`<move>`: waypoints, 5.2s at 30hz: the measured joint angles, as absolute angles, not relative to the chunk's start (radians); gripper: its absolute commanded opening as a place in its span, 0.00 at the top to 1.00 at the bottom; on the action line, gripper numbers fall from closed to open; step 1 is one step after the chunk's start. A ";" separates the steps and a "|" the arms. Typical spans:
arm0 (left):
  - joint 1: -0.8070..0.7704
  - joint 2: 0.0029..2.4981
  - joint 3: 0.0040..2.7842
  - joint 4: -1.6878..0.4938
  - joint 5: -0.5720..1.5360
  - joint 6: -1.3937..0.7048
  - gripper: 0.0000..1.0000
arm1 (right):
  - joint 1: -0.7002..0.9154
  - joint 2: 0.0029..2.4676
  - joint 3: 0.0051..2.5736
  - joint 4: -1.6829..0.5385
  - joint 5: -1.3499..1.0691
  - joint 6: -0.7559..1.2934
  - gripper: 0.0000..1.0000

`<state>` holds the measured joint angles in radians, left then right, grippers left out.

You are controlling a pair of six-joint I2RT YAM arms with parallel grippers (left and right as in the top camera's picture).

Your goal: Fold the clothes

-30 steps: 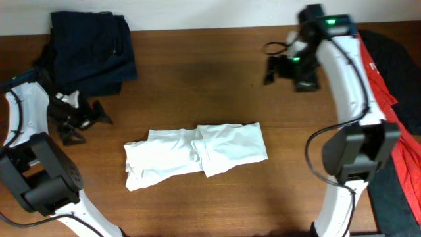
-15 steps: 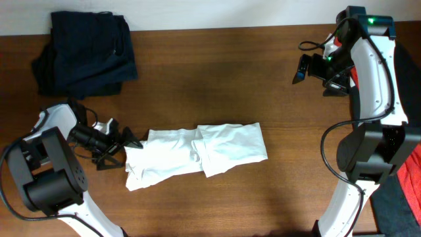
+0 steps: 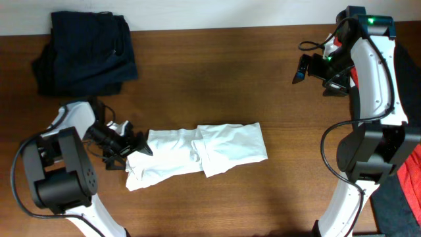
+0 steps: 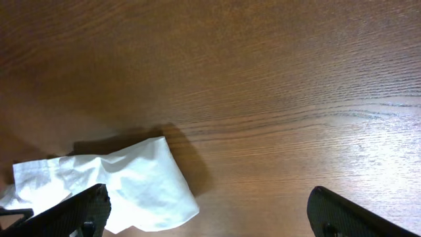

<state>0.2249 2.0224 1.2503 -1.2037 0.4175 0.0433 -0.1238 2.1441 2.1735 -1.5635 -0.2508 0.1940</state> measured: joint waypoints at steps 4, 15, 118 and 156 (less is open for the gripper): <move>0.208 2.026 1.235 -1.176 0.410 0.033 0.60 | -0.124 2.144 2.173 -1.563 -0.251 0.195 0.01; 0.207 2.035 1.240 -1.184 0.376 -0.025 0.99 | -0.124 2.144 2.173 -1.563 -0.251 0.195 0.01; -0.525 2.015 1.864 -1.513 0.116 0.011 1.00 | 0.043 2.144 2.156 -1.500 -0.252 0.194 0.01; -0.096 1.916 1.897 -1.411 0.140 -0.110 0.15 | 0.255 2.133 2.201 -1.694 -0.586 0.023 0.96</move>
<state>-0.0963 1.9160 1.8965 -1.4105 0.1402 -0.1097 0.2546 2.1326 2.2009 -1.6943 -0.5861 0.0227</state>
